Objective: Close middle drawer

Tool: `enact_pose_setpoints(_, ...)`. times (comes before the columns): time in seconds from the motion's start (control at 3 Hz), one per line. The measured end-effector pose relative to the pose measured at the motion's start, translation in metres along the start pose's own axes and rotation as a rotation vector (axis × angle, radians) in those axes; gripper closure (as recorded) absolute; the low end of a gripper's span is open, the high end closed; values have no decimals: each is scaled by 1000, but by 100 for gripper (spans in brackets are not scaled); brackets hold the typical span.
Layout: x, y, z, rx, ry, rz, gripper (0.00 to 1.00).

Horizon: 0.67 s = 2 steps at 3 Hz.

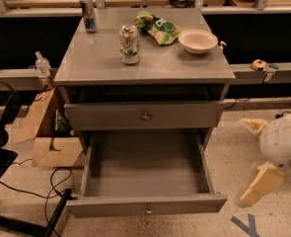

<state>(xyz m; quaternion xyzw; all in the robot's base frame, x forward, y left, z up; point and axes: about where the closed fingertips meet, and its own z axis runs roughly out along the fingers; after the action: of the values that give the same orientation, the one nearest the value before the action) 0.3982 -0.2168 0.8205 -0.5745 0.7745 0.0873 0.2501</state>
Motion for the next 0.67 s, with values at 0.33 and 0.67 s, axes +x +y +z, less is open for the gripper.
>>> enact_pose_setpoints(0.33,51,26,100,-24,-150,60,0)
enact_pose_setpoints(0.67,78,36,166,-3,-217,115,0)
